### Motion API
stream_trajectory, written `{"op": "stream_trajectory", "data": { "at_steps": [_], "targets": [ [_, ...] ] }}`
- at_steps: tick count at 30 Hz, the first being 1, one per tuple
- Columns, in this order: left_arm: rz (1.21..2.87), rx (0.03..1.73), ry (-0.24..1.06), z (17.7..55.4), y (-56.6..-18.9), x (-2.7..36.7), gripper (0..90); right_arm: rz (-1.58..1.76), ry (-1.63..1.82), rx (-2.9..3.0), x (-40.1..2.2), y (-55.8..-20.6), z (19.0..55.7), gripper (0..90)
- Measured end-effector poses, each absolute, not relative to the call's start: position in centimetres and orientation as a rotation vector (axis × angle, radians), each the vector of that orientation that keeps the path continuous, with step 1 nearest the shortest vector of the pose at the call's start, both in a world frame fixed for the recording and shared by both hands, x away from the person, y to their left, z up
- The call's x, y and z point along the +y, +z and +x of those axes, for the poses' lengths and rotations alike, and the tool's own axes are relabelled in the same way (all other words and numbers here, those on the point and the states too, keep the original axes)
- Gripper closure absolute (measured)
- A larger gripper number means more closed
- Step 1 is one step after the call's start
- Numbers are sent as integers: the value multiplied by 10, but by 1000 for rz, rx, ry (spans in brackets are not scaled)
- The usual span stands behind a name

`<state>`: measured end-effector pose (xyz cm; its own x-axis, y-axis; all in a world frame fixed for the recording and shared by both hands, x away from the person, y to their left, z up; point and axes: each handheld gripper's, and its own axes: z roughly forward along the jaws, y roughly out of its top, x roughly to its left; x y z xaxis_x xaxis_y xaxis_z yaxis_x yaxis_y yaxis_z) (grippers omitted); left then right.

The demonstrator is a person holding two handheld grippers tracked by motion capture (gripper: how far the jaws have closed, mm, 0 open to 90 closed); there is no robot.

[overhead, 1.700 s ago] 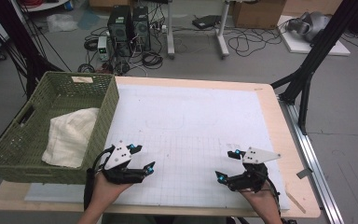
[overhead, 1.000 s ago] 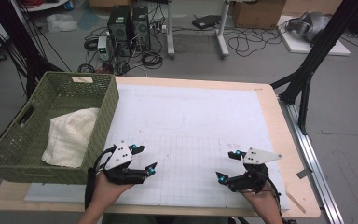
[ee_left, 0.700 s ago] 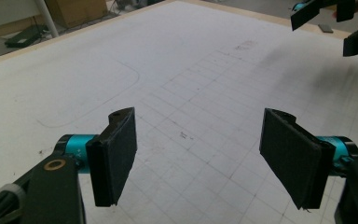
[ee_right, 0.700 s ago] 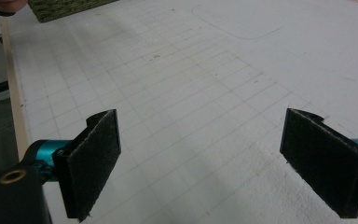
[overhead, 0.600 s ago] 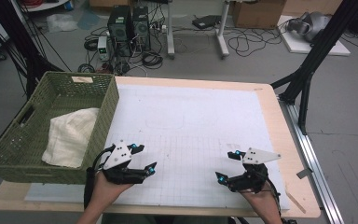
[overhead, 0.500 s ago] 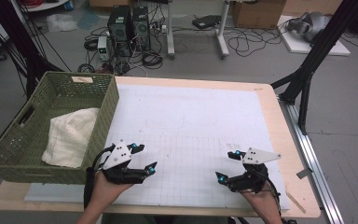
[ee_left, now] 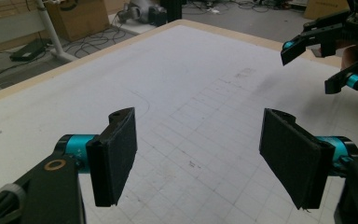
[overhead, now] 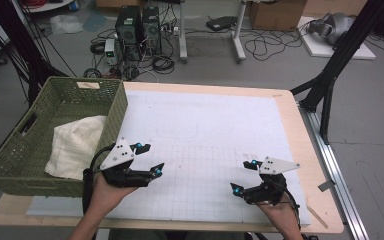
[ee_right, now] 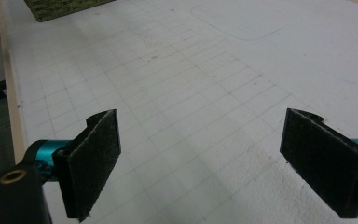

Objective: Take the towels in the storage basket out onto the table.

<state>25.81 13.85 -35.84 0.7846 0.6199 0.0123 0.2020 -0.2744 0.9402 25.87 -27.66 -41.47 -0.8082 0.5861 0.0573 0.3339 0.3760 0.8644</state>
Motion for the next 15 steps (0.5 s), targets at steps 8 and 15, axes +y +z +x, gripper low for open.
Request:
{"op": "stream_trajectory", "data": {
  "at_steps": [8,15],
  "targets": [
    [1838,642,469,263,-344,146,282,816,1406,2379,-277,-414,259,114],
    [1841,651,470,266,-336,151,284,817,1409,2381,-277,-415,259,114]
  ]
}}
